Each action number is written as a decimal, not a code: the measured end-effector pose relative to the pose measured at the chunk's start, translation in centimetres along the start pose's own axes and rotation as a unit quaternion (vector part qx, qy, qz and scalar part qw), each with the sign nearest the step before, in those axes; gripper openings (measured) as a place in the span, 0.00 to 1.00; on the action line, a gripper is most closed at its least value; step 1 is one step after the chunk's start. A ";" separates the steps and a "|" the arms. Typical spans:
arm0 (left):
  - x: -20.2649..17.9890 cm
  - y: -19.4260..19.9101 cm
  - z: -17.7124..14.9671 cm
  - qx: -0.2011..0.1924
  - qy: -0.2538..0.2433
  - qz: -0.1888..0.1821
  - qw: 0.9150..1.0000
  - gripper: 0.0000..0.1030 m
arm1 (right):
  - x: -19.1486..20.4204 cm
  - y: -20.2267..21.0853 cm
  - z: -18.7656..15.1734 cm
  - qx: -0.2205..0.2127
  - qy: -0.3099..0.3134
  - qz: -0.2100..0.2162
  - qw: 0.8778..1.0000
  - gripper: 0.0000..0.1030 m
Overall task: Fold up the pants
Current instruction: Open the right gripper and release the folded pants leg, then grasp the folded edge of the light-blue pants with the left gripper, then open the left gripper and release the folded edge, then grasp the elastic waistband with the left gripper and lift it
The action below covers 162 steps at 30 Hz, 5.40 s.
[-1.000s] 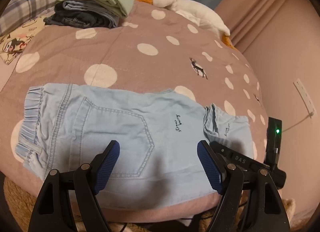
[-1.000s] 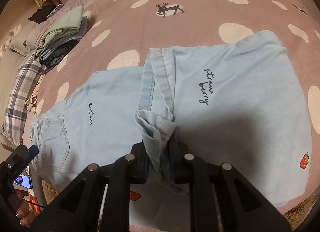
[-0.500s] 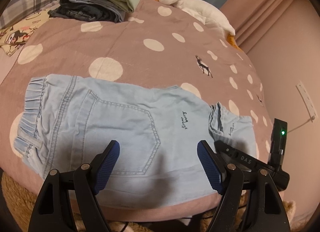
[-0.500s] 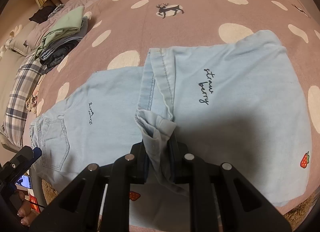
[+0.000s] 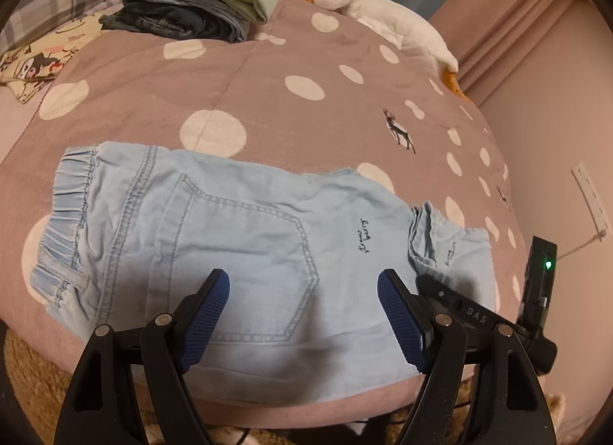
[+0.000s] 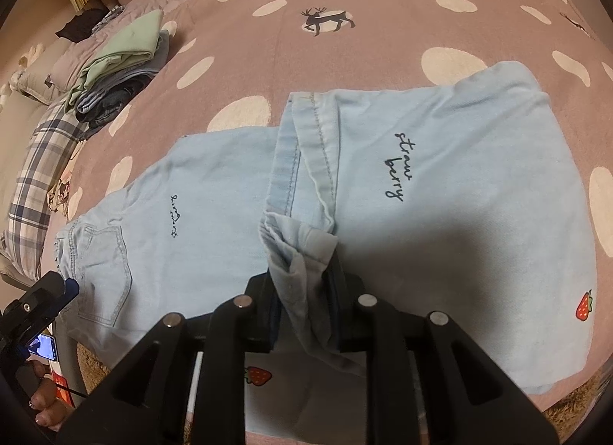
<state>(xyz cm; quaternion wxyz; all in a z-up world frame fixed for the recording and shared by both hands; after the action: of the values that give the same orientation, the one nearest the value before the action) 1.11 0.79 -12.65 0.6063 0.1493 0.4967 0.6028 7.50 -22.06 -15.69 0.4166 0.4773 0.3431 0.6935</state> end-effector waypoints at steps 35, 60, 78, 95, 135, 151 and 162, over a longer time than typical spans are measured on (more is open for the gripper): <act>-4.4 -2.3 1.3 0.027 -0.057 -0.010 0.998 0.77 | -9.5 6.7 1.8 -0.083 -0.061 -0.088 0.991 0.19; -15.0 -11.8 -3.2 0.173 -0.081 -0.151 0.970 0.04 | -11.7 6.4 -0.9 -0.069 -0.108 -0.039 0.991 0.22; -9.4 -10.9 -3.2 0.165 -0.074 -0.099 0.979 0.10 | -11.2 3.3 1.6 -0.047 -0.066 -0.054 0.995 0.08; -8.7 -8.2 -5.5 0.155 -0.110 -0.050 0.981 0.20 | -11.2 5.7 -3.6 -0.044 -0.087 -0.055 0.994 0.09; 12.9 4.9 0.9 -0.057 0.139 0.147 0.978 0.81 | 4.4 5.6 1.9 -0.074 0.072 0.018 0.994 0.94; 14.0 2.7 -2.1 -0.031 0.230 0.032 0.972 0.75 | 4.6 3.5 0.6 -0.037 0.063 0.025 0.997 0.94; 14.9 1.8 -1.2 -0.070 0.272 0.018 0.959 0.47 | 4.0 1.5 0.0 -0.001 0.060 0.021 0.998 0.94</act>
<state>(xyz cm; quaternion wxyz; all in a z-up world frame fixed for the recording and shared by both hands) -4.17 13.78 -18.04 0.4460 -0.0544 0.5968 0.6648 6.34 -19.10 -12.84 0.3812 0.4412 0.3566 0.7299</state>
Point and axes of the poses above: each gripper's, at about its wrist camera, not at the fingertips, and y roughly against the way its jaws point, x to its left, z to its top, the point moved 9 cm from there along -y, roughly the way its jaws point, and after that the axes turned 1 degree about -y, right-handed, at the moved point
